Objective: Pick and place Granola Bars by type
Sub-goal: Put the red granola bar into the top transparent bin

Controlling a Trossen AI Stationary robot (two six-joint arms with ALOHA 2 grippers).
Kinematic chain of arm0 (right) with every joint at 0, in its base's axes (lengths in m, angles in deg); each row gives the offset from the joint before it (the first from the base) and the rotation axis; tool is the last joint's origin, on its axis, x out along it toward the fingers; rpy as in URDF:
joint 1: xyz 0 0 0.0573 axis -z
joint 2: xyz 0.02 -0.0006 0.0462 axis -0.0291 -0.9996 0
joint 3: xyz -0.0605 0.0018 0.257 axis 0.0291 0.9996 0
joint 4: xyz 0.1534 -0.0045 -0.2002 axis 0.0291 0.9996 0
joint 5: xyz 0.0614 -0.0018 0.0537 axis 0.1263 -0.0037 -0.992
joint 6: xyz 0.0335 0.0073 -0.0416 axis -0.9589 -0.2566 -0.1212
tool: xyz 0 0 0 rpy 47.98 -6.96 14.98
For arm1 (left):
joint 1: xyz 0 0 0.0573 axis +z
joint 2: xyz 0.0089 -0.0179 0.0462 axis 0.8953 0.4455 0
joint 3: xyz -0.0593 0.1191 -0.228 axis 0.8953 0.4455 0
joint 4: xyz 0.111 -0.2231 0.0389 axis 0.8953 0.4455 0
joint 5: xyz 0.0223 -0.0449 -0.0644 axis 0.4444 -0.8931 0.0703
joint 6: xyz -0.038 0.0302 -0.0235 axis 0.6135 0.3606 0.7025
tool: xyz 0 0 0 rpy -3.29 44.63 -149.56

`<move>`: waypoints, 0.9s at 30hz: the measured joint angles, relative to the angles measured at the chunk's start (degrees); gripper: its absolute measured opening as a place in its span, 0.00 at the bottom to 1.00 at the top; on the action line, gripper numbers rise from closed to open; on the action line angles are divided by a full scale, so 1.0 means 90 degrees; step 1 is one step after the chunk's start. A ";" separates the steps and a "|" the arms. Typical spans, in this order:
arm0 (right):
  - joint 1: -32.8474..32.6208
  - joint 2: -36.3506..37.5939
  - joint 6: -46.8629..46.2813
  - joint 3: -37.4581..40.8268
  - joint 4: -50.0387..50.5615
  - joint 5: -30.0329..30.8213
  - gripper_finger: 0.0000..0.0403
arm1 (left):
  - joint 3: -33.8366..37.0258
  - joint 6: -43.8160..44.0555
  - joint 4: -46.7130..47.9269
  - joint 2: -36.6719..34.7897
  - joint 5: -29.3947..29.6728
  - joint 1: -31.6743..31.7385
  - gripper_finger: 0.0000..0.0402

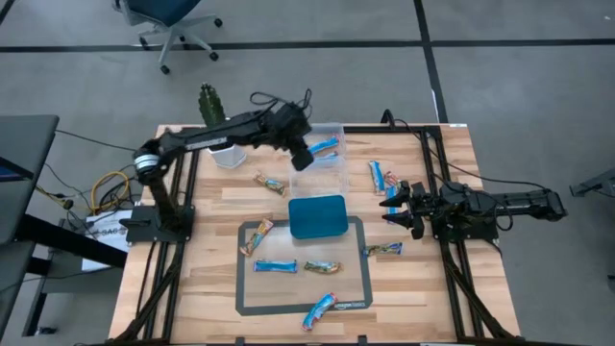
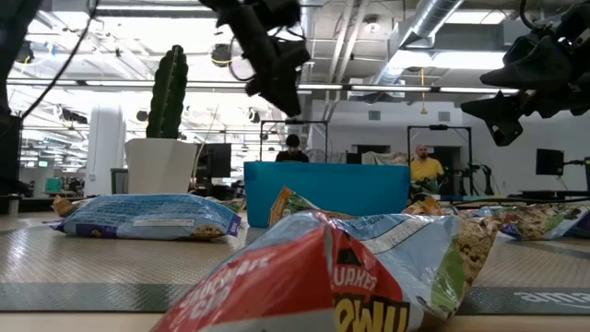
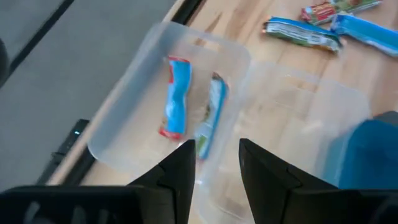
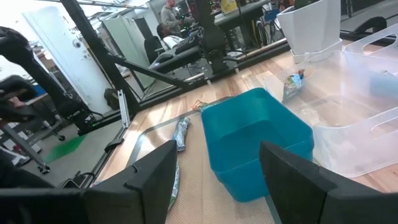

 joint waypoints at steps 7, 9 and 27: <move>0.0001 -0.0001 0.0000 0.0000 0.0002 -0.0002 0.55 | 0.2643 0.1130 -0.1281 -0.1752 -0.0057 -0.0620 0.29; 0.0000 0.0002 0.0000 0.0000 0.0002 0.0001 0.55 | 0.3180 0.1533 -0.1330 -0.2210 -0.0150 -0.0809 0.29; -0.0002 0.0000 -0.0001 0.0000 -0.0001 -0.0009 0.55 | 0.5779 0.3322 -0.1591 -0.5113 -0.1001 -0.2818 0.29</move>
